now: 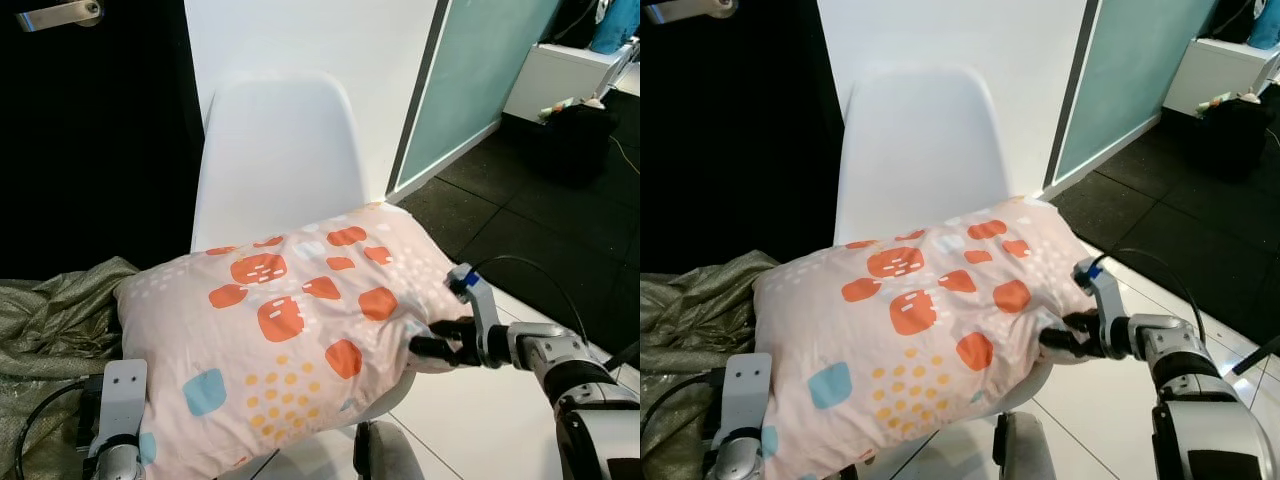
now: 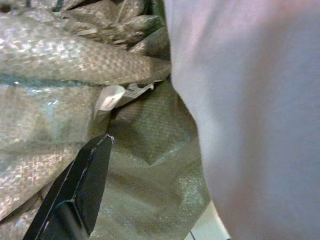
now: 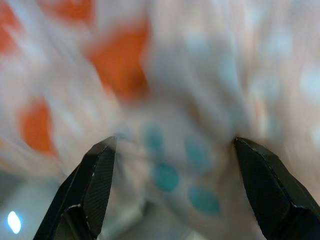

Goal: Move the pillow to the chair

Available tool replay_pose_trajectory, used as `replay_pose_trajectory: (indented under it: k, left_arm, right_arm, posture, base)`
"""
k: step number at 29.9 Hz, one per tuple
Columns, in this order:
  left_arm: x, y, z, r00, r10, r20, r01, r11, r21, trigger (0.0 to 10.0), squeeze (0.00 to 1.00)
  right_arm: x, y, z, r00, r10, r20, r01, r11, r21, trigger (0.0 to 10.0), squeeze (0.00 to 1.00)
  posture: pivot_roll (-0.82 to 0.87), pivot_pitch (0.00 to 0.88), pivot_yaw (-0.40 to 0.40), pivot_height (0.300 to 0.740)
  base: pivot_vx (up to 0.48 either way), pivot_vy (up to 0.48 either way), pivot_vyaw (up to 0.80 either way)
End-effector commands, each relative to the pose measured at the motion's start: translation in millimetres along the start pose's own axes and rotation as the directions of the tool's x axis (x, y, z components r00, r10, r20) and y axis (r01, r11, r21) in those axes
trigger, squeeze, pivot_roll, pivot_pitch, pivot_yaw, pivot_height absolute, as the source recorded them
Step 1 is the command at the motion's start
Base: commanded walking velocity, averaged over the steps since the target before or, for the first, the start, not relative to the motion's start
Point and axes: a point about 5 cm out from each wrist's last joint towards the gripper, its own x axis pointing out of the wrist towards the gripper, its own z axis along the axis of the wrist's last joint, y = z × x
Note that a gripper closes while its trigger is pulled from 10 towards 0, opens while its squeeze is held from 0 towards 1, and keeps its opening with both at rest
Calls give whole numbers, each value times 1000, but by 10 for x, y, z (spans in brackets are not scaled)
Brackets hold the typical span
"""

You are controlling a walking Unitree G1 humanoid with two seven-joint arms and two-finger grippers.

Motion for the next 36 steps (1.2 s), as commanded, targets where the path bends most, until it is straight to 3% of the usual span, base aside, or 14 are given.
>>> replay_pose_trajectory:
  k: [1,2,3,6,9,14,17,19,26,30,36]
  left_arm:
    - [-34,-35,-30,1000,3,-11,-3,1000,14,10000,0]
    - [-34,-35,-30,1000,3,-11,-3,1000,14,10000,0]
    - [-39,-34,-31,1000,14,-13,-13,1000,16,10000,0]
    - [-58,-25,-25,998,49,-25,-49,998,31,10000,0]
    - [-94,-1,-13,992,118,-45,-115,991,61,10000,0]
    - [-104,4,-13,990,133,-51,-129,989,70,10000,0]
    - [-109,6,-31,986,144,-78,-137,987,85,10000,0]
    - [-113,4,-43,986,140,-88,-133,988,84,10000,0]
    - [-126,6,-54,986,119,-113,-108,989,100,10000,0]
    - [-134,7,-68,984,119,-135,-106,990,97,10000,0]
    - [-140,4,-74,982,113,-154,-98,990,102,10000,0]
  right_arm:
    - [36,49,24,995,52,80,-57,997,53,10000,537]
    - [36,49,24,995,52,80,-57,997,53,10000,537]
    - [49,67,19,992,74,104,-82,994,75,10000,0]
    - [72,93,14,982,99,160,-118,986,114,10000,0]
    - [109,111,68,953,83,292,-147,968,205,10000,0]
    - [125,103,67,942,44,334,-137,956,259,10000,0]
    - [225,111,-71,926,-71,370,-82,921,382,10000,0]
    - [254,124,-137,923,-92,375,-80,905,418,10000,0]
    - [287,155,-196,916,-89,391,-108,884,455,10000,0]
    - [345,226,-200,912,-32,409,-170,878,448,10000,0]
    - [438,312,-212,911,4,413,-206,870,447,10000,0]
  posture:
    - [-117,74,-90,556]
    - [-117,74,-90,556]
    - [-118,72,-89,556]
    - [-118,69,-92,556]
    - [-121,72,-93,556]
    - [-121,70,-93,561]
    - [-121,65,-86,576]
    - [-117,54,-84,586]
    - [-117,42,-79,611]
    - [-114,40,-79,626]
    - [-106,38,-78,651]
  base:
    - [0,0,0]
    - [0,0,0]
    - [0,0,0]
    - [0,0,0]
    - [0,0,0]
    - [0,0,0]
    - [0,0,0]
    - [0,0,0]
    - [0,0,0]
    - [0,0,0]
    - [-480,0,0]
